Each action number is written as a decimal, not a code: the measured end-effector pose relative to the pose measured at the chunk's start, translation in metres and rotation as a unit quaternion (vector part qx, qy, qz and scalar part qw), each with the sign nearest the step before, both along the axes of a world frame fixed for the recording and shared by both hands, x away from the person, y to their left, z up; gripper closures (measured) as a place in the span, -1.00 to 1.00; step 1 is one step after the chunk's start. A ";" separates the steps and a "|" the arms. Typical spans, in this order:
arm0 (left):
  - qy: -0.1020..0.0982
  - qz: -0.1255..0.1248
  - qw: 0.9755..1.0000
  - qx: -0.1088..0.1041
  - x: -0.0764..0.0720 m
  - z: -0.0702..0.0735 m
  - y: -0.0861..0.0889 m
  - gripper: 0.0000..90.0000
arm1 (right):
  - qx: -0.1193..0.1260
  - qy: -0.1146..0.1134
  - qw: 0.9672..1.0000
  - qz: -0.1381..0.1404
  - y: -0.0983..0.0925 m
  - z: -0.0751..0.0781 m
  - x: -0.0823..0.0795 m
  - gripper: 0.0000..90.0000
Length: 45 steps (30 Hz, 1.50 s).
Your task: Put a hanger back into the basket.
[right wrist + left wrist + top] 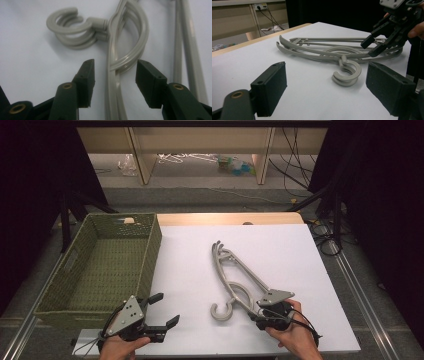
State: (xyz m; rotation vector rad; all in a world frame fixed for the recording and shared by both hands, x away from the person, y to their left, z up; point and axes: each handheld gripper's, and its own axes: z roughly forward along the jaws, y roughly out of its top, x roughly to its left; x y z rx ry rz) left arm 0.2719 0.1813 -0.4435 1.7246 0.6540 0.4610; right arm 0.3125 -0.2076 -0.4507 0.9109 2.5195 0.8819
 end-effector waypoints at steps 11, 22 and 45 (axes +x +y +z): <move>-0.001 -0.003 1.000 0.006 0.001 0.000 0.000 -0.62 | -0.054 0.028 0.998 0.027 0.010 -0.011 0.015 0.43; 0.001 -0.010 1.000 0.012 0.003 -0.002 -0.001 -0.61 | -0.073 0.052 0.995 0.037 0.012 -0.010 0.016 0.64; -0.002 -0.009 1.000 0.015 0.003 -0.003 -0.002 -0.61 | -0.085 -0.024 0.995 0.034 0.001 0.023 0.012 0.82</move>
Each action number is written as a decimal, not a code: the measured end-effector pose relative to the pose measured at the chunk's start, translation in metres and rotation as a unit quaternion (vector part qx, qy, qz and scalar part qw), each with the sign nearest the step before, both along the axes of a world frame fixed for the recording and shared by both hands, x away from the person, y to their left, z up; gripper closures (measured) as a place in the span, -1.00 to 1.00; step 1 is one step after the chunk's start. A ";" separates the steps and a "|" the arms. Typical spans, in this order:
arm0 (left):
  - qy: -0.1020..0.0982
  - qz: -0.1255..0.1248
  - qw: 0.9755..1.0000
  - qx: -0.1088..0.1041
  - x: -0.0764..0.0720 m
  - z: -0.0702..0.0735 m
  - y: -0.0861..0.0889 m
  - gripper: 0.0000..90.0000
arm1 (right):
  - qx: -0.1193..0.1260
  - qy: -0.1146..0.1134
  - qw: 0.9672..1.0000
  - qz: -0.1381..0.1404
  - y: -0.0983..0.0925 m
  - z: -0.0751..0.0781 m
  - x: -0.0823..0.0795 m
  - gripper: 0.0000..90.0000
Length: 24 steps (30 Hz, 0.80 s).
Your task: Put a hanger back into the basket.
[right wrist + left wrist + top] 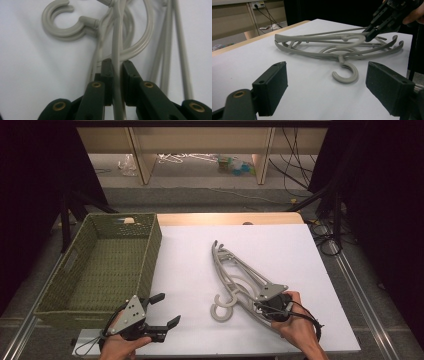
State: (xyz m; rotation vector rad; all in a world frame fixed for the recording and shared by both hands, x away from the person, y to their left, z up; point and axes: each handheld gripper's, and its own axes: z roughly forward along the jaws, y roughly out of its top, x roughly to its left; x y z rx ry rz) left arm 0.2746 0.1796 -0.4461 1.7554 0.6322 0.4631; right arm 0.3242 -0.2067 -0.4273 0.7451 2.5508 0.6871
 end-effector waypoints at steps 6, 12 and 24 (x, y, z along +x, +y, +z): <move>0.001 0.000 1.000 -0.001 0.000 0.000 0.000 -0.61 | -0.001 -0.026 1.000 0.005 0.002 0.010 -0.005 0.83; -0.027 0.003 0.999 0.020 0.001 0.003 0.001 -0.60 | 0.011 -0.052 0.998 0.037 0.006 0.023 -0.011 0.83; -0.051 -0.021 0.995 0.083 0.010 0.004 -0.015 -0.51 | 0.027 -0.015 0.992 0.124 0.021 0.024 -0.025 0.83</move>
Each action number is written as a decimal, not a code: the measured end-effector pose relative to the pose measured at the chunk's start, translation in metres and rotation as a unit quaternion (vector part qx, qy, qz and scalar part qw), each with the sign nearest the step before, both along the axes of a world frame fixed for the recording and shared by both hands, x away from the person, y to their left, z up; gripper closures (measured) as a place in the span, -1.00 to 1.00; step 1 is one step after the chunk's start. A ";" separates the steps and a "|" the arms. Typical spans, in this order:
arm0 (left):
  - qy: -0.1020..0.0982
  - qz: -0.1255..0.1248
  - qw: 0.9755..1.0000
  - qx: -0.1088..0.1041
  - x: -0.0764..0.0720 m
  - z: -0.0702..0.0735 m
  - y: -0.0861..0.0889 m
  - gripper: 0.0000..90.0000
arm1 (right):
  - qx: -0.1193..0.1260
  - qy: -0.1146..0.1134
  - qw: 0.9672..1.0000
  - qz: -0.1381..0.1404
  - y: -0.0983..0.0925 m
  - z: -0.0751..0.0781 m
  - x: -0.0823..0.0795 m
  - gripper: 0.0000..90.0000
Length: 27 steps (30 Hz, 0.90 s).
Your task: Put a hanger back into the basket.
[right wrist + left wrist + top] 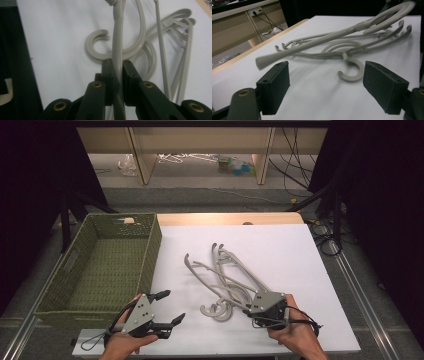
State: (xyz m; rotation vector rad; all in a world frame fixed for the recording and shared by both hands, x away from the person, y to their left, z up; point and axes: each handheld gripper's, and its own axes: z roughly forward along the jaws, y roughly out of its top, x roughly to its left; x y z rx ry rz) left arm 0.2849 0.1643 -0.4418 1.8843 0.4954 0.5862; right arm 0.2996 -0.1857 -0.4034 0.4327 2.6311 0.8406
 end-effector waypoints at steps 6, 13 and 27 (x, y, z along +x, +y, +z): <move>-0.010 -0.031 0.998 0.045 0.012 -0.003 -0.013 -0.40 | 0.000 0.022 0.999 0.033 0.005 -0.001 -0.006 0.83; -0.020 -0.063 0.993 0.098 0.012 0.000 -0.028 -0.24 | 0.003 0.042 0.996 0.073 0.008 -0.001 -0.010 0.83; -0.011 -0.153 0.975 0.160 0.021 -0.007 -0.053 0.10 | 0.001 0.055 0.992 0.111 0.015 -0.004 -0.013 0.83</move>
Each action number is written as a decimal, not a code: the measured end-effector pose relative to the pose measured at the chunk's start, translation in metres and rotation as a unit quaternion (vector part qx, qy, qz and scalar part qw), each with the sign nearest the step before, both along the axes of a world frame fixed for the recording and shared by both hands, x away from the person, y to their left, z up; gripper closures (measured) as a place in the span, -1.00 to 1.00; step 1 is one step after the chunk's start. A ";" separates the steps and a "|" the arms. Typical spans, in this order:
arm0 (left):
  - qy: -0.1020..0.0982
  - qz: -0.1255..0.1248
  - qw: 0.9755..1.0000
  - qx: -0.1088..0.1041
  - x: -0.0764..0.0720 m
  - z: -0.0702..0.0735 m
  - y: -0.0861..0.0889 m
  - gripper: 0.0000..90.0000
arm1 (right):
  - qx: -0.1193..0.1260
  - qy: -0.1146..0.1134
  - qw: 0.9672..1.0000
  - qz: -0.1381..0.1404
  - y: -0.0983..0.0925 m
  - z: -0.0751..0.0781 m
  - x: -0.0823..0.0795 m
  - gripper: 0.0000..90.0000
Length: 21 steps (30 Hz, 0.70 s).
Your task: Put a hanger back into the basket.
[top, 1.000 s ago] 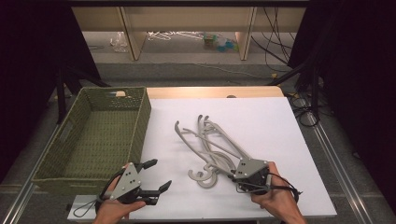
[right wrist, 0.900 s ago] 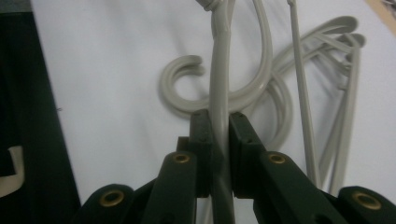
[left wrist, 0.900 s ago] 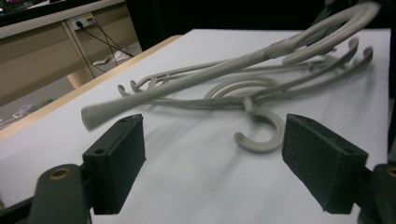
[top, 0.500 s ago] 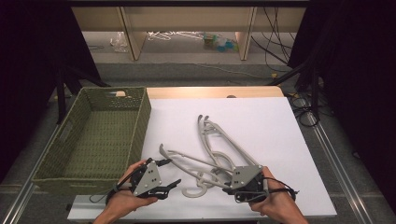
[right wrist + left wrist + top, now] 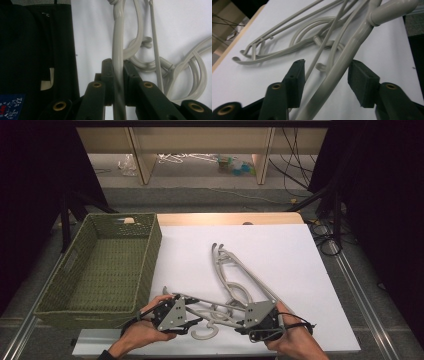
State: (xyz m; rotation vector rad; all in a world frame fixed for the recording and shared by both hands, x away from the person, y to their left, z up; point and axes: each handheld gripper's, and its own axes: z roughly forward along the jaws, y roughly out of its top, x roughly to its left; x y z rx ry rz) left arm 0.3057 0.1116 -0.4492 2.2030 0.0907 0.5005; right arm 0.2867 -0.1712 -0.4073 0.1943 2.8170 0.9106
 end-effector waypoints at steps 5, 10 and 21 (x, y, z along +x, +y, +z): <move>-0.002 -0.031 0.999 0.021 0.000 0.001 -0.006 0.40 | 0.001 0.004 1.000 0.009 0.001 0.001 -0.001 0.83; -0.035 -0.061 0.995 0.064 -0.002 0.006 -0.010 0.56 | -0.004 -0.009 1.000 0.021 -0.001 0.000 0.000 0.81; -0.028 -0.069 0.995 0.060 -0.009 0.023 -0.017 0.75 | 0.011 -0.057 0.998 -0.023 -0.013 0.005 0.010 0.55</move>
